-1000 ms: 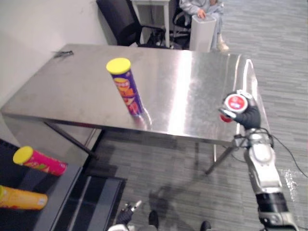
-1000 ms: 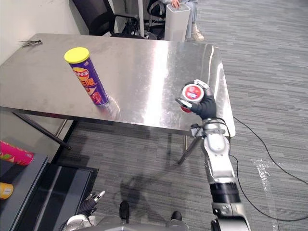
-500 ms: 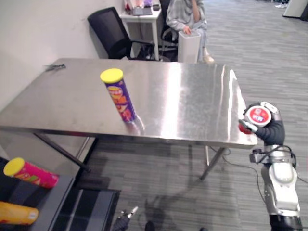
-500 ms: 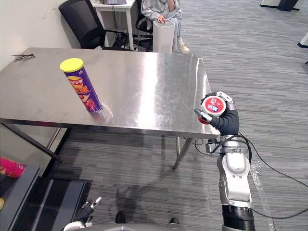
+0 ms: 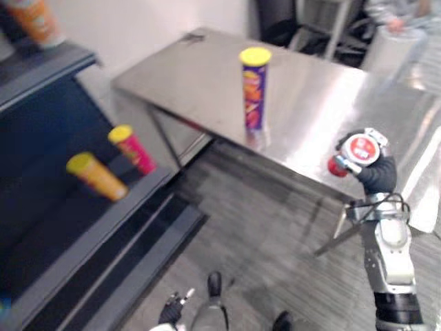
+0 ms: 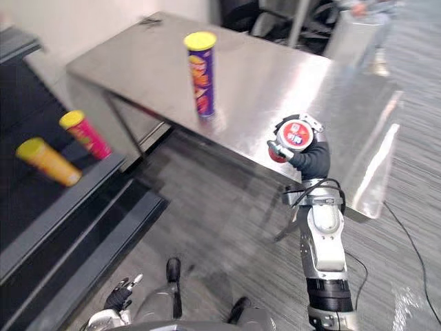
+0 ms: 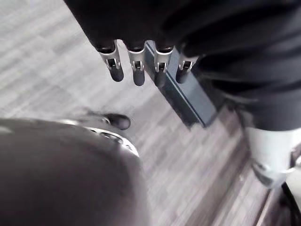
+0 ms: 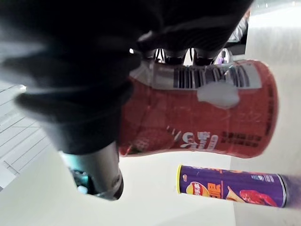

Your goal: Put the gum and the chips on the shelf.

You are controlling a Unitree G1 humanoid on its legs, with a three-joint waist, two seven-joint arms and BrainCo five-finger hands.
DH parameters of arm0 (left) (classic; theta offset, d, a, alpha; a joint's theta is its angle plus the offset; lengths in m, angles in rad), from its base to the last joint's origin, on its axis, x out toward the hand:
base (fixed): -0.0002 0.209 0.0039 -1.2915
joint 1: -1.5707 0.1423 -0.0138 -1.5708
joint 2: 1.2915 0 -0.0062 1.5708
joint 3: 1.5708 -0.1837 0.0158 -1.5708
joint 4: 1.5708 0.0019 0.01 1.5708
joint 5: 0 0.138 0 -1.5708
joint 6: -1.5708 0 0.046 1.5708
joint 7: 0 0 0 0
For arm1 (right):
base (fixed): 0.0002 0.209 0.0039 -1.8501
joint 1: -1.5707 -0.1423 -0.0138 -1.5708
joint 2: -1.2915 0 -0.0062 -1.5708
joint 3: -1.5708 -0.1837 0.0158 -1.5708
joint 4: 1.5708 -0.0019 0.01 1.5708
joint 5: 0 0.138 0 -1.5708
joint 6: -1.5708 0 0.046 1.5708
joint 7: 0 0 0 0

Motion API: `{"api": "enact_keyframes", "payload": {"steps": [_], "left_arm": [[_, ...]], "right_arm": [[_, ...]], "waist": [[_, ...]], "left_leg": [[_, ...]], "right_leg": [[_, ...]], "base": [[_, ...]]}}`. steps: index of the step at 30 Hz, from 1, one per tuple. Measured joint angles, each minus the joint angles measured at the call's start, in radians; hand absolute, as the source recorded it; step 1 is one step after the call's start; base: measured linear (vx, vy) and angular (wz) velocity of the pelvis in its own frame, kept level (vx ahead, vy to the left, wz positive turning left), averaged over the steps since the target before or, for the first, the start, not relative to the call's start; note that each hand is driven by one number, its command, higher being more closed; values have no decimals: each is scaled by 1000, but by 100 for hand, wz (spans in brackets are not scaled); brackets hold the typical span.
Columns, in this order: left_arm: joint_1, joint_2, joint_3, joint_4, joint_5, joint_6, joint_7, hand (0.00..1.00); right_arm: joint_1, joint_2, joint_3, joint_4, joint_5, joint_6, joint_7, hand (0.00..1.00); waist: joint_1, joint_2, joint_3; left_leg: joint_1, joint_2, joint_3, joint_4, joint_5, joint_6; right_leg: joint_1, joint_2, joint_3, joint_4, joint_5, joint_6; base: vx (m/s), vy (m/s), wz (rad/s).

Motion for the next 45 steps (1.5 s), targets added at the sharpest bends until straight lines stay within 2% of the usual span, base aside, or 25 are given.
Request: {"api": "enact_keyframes", "payload": {"steps": [1, 2, 4, 5, 7, 9, 11, 14, 18, 23, 27, 32, 33, 36, 37, 38, 39, 40, 41, 43, 45], "left_arm": [[26, -3, 9, 0, 0, 5, -1, 0], [43, -4, 10, 2, 0, 6, -3, 0], [51, -12, 23, 13, 0, 6, -8, 0], [51, -25, 50, 18, 1, 6, -11, 0], [50, -39, 74, 28, 1, 6, -13, 0], [50, -39, 83, 44, 3, 13, -14, 0], [50, -37, 84, 54, 6, 13, -12, 0], [48, -36, 82, 64, 31, 13, -10, 0], [48, -31, 84, 74, 82, 13, -9, 0], [49, -14, 85, 73, 80, 13, -7, 0], [51, -14, 84, 71, 80, 12, -9, 0], [39, -12, 63, 10, 50, -5, -29, 0], [37, -11, 62, 3, 41, -8, -32, 0], [35, -9, 55, -7, 1, -8, -34, 0], [36, -10, 46, -7, -23, -8, -34, 0], [37, -6, 41, -9, -44, -8, -33, 0], [43, 4, 29, -19, -59, -9, -32, 0], [42, 21, 2, -25, -76, -9, -31, 0], [32, 37, -11, -24, -76, -10, -30, 0], [29, 45, -12, -23, -76, -10, -30, 0], [34, 43, -14, -5, -76, -9, -29, 0]], "right_arm": [[3, 1, -11, 1, -5, 0, -8, 100], [8, 1, -24, 1, -7, -1, -11, 100], [13, 1, -44, 1, -7, -1, -12, 100], [23, 1, -60, 2, -7, -1, -11, 100], [39, 7, -75, 2, -7, 0, -4, 100], [49, 21, -85, 1, -7, 0, -1, 100], [62, 37, -90, -2, -7, 0, 1, 100], [83, 53, -103, -3, -8, 0, 0, 100], [106, 75, -113, -1, -9, 1, -3, 100], [116, 79, -77, 4, -45, 2, -1, 100], [116, 79, -52, 6, -46, 2, 6, 100], [111, 58, -23, 43, -47, 2, 23, 100], [106, 51, -12, 53, -47, 2, 23, 100], [69, 25, 48, 90, -47, 6, 28, 100], [56, 21, 76, 91, -46, 8, 40, 100], [54, 17, 104, 90, -46, 8, 47, 100], [56, 18, 122, 90, -46, 9, 50, 100], [66, 22, 145, 89, -46, 8, 67, 100], [78, 21, 164, 88, -46, 9, 88, 100], [93, 23, 179, 81, -44, 9, 100, 100], [117, 22, 198, 63, -38, 9, 115, 100]], "waist": [[-4, 0, 2], [-17, 9, -4], [-25, 21, -11], [-27, 32, -18], [-26, 36, -22], [-29, 34, -23], [-29, 34, -27], [-29, 31, -29], [-29, 25, -31], [-27, 3, -35], [-22, -4, -36], [-20, -7, -35], [-17, -8, -33], [26, -16, -19], [36, -6, -7], [27, -2, 5], [26, -8, 11], [23, -8, 22], [14, -9, 28], [-3, -6, 47], [-13, -17, 52]], "left_leg": [[37, 15, 70, 82, -25, -19], [87, 28, 102, 118, -79, -38], [148, 48, 141, 105, -108, -59], [180, 55, 164, 61, -106, -59], [182, 47, 187, 4, -106, -62], [176, 25, 189, -46, -102, -68], [176, -10, 188, -128, -84, -92], [167, -49, 170, -170, -61, -76], [165, -73, 183, -182, -59, -70], [168, -81, 199, -211, -69, -61], [178, -90, 212, -243, -53, -59], [114, -87, 146, -201, -44, -45], [103, -87, 133, -191, -45, -44], [76, -87, 123, -134, -67, -24], [77, -92, 99, -116, -87, -18], [85, -111, 55, -105, -103, -7], [96, -127, 32, -104, -115, 5], [96, -138, -20, -84, -138, 27], [99, -145, -81, -77, -145, 32], [126, -169, -140, -85, -145, 33], [163, -201, -191, -83, -148, 22]], "right_leg": [[17, -11, -53, -1, 6, 5], [31, -18, -109, -3, 6, 4], [37, -33, -178, -3, 4, 2], [42, -41, -220, -3, 7, 5], [47, -49, -279, -4, 25, 17], [58, -58, -334, -7, 47, 36], [62, -75, -389, -6, 67, 44], [60, -98, -416, -11, 100, 49], [60, -120, -417, -13, 128, 50], [57, -88, -402, -80, 176, 49], [57, -71, -394, -121, 196, 54], [55, -62, -413, -129, 202, 57], [55, -64, -412, -128, 203, 58], [62, -92, -407, -92, 202, 60], [62, -125, -382, -12, 197, 57], [51, -186, -298, 112, 185, 30], [19, -222, -202, 196, 176, -6], [-56, -222, 46, 292, 124, -27], [-98, -127, 288, 287, 38, 5], [-120, -56, 443, 267, 1, 28], [-149, -26, 498, 209, 9, 44]], "base": [[-109, -110, 133], [-114, -87, 136], [-115, 0, 127], [-132, 84, 115], [-133, 168, 98], [-98, 185, 90], [-83, 211, 68], [-78, 176, 35], [-64, 120, 1], [-48, 76, -6], [28, 53, -6], [93, 13, 36], [94, 28, 65], [86, 70, 39], [54, 157, 70], [76, 178, 82], [91, 156, 104], [90, 70, 116], [83, 28, 127], [112, 16, 126], [155, 18, 108]]}}
